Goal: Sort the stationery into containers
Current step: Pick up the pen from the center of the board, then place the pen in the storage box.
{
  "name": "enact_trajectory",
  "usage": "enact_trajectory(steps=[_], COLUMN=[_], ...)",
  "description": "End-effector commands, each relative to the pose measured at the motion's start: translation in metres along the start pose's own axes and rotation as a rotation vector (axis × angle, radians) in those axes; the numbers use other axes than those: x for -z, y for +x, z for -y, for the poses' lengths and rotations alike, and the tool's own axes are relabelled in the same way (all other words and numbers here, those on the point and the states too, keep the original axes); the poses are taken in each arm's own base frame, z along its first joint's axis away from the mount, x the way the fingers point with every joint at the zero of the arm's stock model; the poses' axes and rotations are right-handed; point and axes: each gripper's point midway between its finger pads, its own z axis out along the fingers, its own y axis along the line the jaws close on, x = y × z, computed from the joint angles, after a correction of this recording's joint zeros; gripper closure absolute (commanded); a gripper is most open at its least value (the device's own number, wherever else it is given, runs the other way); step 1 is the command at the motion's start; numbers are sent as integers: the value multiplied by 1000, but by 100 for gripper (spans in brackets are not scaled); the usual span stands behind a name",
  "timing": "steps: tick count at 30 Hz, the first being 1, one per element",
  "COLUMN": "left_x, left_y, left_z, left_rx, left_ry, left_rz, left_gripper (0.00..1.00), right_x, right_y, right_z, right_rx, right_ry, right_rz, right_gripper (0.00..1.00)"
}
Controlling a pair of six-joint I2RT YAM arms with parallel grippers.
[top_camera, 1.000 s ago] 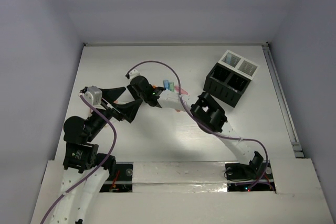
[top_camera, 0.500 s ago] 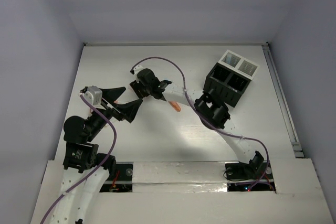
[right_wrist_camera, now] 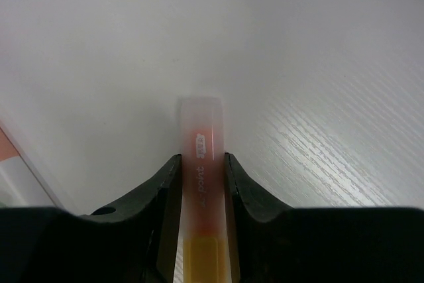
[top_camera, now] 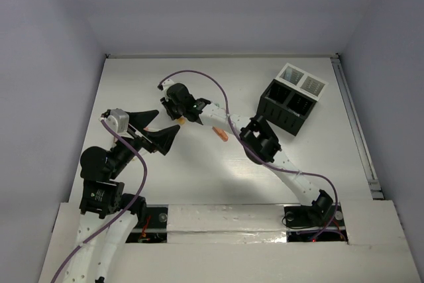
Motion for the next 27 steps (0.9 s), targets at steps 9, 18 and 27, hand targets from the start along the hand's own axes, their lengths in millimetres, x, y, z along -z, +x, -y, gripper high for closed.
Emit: enact_trajectory(steps=[9, 18, 27], left_x=[-1, 1, 1], left_y=[-23, -25, -26], left_z=[8, 11, 11], left_rx=[-39, -42, -44], left_ry=[19, 31, 32], left_rz=[58, 64, 66], left_gripper=[1, 1, 1], right_x=[106, 270, 372], right_y=[-164, -194, -95], right_z=[70, 220, 405], right_rx=[-269, -331, -499], right_ry=[-52, 345, 798], right_rz=[436, 734, 743], right_gripper=[79, 79, 79])
